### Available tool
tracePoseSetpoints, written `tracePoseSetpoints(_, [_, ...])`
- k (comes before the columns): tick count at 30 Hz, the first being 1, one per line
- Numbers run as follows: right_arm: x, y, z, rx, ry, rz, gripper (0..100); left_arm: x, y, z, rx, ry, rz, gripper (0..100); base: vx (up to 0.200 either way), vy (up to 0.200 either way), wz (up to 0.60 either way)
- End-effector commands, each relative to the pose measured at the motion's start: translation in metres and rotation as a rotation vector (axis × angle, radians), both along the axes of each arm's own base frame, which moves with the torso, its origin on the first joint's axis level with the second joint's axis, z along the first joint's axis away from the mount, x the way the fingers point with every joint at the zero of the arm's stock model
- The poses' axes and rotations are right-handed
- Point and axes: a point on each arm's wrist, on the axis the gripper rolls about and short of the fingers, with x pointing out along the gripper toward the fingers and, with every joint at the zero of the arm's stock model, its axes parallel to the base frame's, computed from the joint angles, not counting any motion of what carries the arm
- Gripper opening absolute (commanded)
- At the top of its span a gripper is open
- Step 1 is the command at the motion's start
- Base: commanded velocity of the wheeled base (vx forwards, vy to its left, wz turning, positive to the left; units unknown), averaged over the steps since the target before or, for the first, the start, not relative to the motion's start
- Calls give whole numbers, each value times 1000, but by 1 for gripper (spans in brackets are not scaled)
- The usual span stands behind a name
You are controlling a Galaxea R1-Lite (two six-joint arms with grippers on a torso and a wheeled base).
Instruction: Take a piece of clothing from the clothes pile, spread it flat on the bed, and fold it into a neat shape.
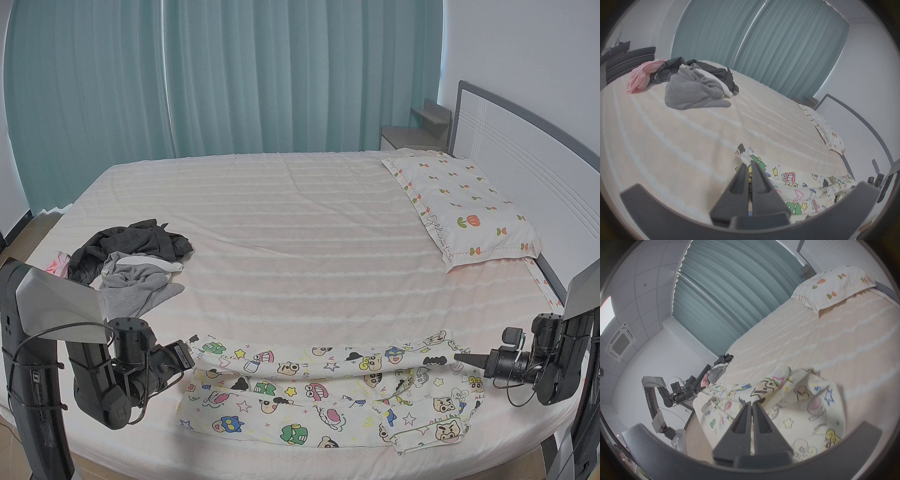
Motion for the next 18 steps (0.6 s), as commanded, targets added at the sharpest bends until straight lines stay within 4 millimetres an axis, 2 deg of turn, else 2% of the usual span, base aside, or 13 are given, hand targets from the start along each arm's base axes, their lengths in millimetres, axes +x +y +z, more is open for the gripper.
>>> tracePoseSetpoints(1, [-23,-2,-15,-20,76,2,0,-17,4,-39,26,130,0,0,0,0,0])
tracePoseSetpoints(5, [-33,-3,-22,-28,117,7,0,-17,4,-49,29,163,-3,0,0,0,0])
tracePoseSetpoints(13, [-41,-1,-30,-38,156,21,0,-14,4,-53,27,164,4,0,0,0,0])
tracePoseSetpoints(14, [-41,-1,-30,-38,156,21,0,-14,4,-53,27,164,4,100,0,0,0])
tracePoseSetpoints(18, [-39,-1,-26,-45,135,16,0,-9,6,-52,11,145,21,100,0,0,0])
